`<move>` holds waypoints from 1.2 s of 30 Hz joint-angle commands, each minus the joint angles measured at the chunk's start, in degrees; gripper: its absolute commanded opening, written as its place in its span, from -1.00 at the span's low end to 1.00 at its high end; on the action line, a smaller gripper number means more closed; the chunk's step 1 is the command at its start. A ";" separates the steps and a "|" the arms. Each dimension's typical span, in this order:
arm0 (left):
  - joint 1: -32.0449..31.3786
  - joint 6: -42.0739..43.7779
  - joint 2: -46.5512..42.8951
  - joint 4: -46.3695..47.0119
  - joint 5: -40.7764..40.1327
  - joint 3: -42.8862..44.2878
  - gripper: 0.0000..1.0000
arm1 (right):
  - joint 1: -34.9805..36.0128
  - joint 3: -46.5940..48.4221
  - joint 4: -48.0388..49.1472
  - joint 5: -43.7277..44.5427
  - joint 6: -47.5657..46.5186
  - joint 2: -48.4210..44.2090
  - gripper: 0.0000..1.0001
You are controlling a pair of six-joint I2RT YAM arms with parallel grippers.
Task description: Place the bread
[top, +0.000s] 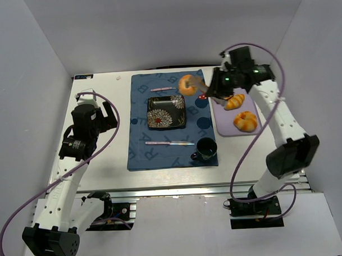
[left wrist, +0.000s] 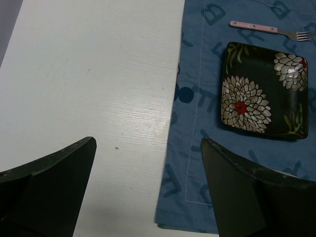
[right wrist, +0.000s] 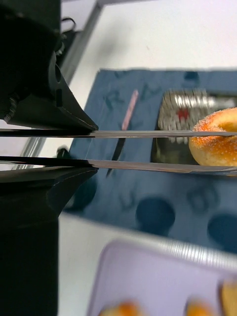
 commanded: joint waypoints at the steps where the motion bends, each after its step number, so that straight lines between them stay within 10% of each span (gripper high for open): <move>1: -0.31 0.46 -0.46 0.47 0.25 0.17 0.96 | 6.47 5.21 3.89 -2.06 5.00 6.39 -0.44; 14: -0.31 1.86 -1.95 -1.11 -1.34 0.26 0.96 | 17.29 12.44 10.66 -2.85 8.34 24.60 -0.47; 36: -0.31 2.04 -2.92 -1.28 -1.25 -0.79 0.96 | 17.82 7.95 12.25 0.14 9.40 21.61 0.02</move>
